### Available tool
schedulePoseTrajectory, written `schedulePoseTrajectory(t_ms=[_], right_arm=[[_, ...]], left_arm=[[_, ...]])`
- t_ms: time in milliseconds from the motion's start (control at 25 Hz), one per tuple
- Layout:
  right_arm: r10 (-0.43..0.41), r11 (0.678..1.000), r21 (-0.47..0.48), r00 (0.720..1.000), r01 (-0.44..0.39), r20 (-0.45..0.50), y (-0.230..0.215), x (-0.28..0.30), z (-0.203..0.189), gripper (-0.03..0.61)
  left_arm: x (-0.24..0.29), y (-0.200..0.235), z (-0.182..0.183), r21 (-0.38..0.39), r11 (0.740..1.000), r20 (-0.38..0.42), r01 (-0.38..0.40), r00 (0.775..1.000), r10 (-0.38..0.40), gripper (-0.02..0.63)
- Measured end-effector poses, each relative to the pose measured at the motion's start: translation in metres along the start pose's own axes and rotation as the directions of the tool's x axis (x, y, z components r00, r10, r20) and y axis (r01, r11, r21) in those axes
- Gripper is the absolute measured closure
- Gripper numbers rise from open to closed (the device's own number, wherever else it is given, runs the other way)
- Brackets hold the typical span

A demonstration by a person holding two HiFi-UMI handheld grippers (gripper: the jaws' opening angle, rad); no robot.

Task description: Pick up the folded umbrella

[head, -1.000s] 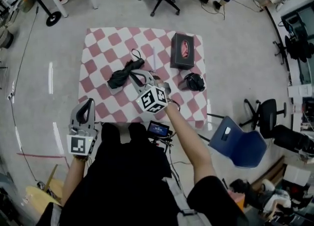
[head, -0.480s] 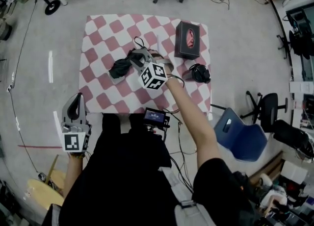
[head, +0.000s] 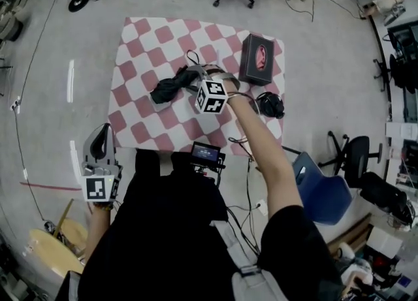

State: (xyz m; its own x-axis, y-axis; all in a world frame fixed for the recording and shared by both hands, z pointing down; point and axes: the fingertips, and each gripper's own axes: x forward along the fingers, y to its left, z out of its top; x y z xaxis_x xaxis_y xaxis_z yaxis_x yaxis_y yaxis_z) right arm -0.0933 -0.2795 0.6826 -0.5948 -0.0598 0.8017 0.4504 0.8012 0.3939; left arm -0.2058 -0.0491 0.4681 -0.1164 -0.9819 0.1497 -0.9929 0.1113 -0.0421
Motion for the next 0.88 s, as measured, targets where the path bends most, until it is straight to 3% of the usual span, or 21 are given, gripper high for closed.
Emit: schedulePoseTrajectory(t_ms=[520,880], right_arm=[[0.190,0.979,-0.046,0.970,-0.198,-0.149,0.009,0.049,-0.034,0.288],[0.231,0.962,-0.086,0.937,-0.261,-0.262,0.009,0.066,-0.059,0.273]], left_arm=[[-0.018,0.006,-0.017,-0.016,0.998,-0.042,-0.067,0.997,0.066,0.598],[-0.029,0.006,-0.023,-0.018,0.994,-0.056,-0.106,0.993,0.105,0.598]])
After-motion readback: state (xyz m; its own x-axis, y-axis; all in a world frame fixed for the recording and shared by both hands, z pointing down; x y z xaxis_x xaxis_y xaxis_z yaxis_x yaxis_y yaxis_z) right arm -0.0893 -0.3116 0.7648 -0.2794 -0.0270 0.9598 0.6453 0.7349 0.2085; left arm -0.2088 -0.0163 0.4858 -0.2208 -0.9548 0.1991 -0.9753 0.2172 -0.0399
